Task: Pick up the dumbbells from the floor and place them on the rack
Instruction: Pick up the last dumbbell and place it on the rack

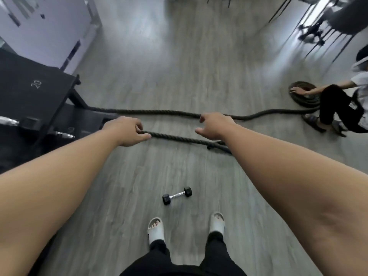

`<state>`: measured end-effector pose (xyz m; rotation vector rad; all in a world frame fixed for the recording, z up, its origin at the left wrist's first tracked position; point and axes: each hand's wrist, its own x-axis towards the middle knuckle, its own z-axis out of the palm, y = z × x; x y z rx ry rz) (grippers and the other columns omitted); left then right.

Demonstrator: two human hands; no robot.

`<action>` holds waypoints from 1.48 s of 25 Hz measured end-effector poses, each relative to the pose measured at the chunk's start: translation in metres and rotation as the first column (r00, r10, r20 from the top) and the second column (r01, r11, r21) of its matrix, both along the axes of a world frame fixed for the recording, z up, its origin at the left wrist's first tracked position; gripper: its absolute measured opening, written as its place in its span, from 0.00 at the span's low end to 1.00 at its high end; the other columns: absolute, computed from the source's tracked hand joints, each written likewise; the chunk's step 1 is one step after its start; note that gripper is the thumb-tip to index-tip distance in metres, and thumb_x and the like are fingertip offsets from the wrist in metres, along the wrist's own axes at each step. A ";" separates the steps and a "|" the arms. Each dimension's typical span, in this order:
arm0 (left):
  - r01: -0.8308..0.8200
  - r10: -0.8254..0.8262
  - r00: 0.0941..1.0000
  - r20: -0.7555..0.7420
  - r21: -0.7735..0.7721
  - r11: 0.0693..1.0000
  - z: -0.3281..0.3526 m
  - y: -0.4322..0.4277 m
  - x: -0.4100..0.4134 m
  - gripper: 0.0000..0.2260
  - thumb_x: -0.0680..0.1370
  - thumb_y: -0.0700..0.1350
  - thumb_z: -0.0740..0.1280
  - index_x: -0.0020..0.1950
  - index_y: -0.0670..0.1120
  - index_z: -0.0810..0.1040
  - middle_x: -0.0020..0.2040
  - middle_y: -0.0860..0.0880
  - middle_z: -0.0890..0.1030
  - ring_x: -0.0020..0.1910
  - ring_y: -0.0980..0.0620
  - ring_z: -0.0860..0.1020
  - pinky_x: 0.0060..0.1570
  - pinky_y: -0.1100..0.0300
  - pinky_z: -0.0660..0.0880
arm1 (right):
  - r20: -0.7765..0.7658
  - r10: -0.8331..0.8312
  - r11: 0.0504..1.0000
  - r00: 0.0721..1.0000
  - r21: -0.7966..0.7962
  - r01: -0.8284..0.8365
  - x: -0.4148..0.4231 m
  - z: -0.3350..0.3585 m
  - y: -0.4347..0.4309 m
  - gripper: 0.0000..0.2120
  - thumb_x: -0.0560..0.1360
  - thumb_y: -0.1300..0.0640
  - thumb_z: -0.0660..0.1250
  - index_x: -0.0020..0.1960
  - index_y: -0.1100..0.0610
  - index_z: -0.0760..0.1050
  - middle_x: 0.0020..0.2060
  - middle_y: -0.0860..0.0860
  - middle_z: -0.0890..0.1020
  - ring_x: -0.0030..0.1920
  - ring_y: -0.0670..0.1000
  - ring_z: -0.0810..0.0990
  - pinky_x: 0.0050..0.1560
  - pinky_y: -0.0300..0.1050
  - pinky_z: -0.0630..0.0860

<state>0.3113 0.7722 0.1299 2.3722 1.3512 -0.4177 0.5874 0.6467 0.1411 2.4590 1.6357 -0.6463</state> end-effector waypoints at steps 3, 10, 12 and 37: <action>-0.117 0.114 0.992 -0.060 -0.050 0.992 -0.041 -0.007 0.013 0.32 0.70 0.75 0.63 0.66 0.57 0.77 0.65 0.54 0.81 0.61 0.49 0.79 0.56 0.49 0.78 | -0.087 0.059 0.997 0.994 -0.042 -0.063 0.026 -0.054 0.019 0.25 0.75 0.38 0.64 0.68 0.49 0.72 0.63 0.52 0.79 0.61 0.57 0.77 0.56 0.53 0.71; -0.396 0.379 0.917 -0.122 -0.181 0.900 -0.186 -0.026 0.040 0.29 0.71 0.72 0.68 0.65 0.56 0.78 0.63 0.53 0.82 0.62 0.48 0.78 0.59 0.51 0.76 | -0.189 0.213 0.939 0.959 -0.230 -0.254 0.065 -0.233 0.023 0.25 0.74 0.40 0.64 0.68 0.49 0.72 0.63 0.53 0.79 0.61 0.58 0.77 0.54 0.52 0.74; -0.447 0.437 0.894 -0.094 -0.228 0.865 -0.250 -0.037 0.045 0.28 0.72 0.69 0.70 0.66 0.54 0.77 0.63 0.50 0.81 0.62 0.47 0.78 0.61 0.51 0.74 | -0.224 0.207 0.915 0.953 -0.302 -0.269 0.067 -0.300 0.018 0.25 0.75 0.41 0.63 0.68 0.49 0.71 0.62 0.53 0.79 0.60 0.58 0.78 0.49 0.51 0.73; -0.739 0.841 0.533 -0.086 -0.531 0.414 -0.848 -0.142 0.025 0.23 0.65 0.52 0.83 0.55 0.54 0.79 0.57 0.49 0.76 0.54 0.48 0.77 0.47 0.58 0.72 | -0.312 -0.221 0.898 0.924 -0.435 0.068 -0.004 -0.861 -0.036 0.12 0.73 0.45 0.70 0.50 0.52 0.74 0.52 0.55 0.77 0.43 0.51 0.75 0.39 0.44 0.70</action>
